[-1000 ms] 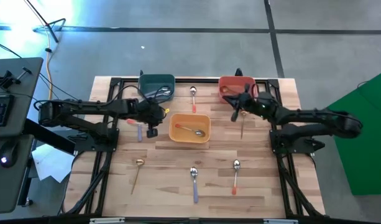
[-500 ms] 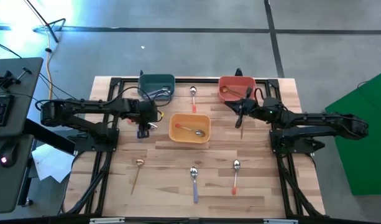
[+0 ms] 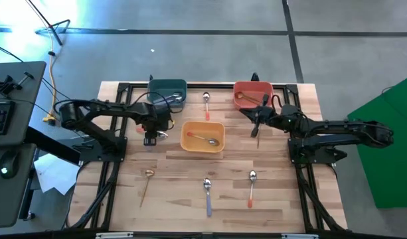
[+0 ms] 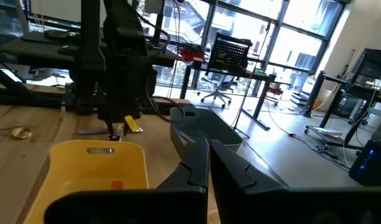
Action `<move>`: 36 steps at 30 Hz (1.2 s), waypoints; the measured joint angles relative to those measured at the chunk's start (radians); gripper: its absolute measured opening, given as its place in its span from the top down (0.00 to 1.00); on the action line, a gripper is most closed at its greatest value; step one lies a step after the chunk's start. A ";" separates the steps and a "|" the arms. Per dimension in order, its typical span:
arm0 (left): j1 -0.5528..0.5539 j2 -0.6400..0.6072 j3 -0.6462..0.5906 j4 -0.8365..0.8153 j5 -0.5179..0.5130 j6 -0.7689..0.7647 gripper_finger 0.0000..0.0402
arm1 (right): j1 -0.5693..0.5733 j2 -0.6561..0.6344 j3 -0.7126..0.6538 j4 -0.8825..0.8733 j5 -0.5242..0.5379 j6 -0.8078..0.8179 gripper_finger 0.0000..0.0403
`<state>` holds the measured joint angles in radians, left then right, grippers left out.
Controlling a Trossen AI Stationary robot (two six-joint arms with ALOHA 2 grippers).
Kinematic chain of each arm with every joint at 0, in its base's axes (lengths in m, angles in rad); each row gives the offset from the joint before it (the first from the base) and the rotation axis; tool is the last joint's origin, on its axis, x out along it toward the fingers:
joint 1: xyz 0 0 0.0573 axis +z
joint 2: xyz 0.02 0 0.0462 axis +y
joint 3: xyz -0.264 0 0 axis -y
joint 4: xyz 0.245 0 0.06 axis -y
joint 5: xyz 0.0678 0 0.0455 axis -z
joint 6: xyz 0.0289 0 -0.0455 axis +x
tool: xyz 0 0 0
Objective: Sort silverware by color (type)
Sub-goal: Put the orange spoon into the yellow bin
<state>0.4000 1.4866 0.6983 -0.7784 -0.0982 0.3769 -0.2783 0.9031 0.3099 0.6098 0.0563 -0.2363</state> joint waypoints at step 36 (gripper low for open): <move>-0.176 0.144 0.786 -0.274 0.153 -0.193 1.00 | 0.000 0.000 0.000 -0.001 0.001 0.010 1.00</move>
<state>0.2244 1.6304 1.4843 -1.0523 0.0550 0.1841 -0.2783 0.9031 0.3099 0.6090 0.0570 -0.2264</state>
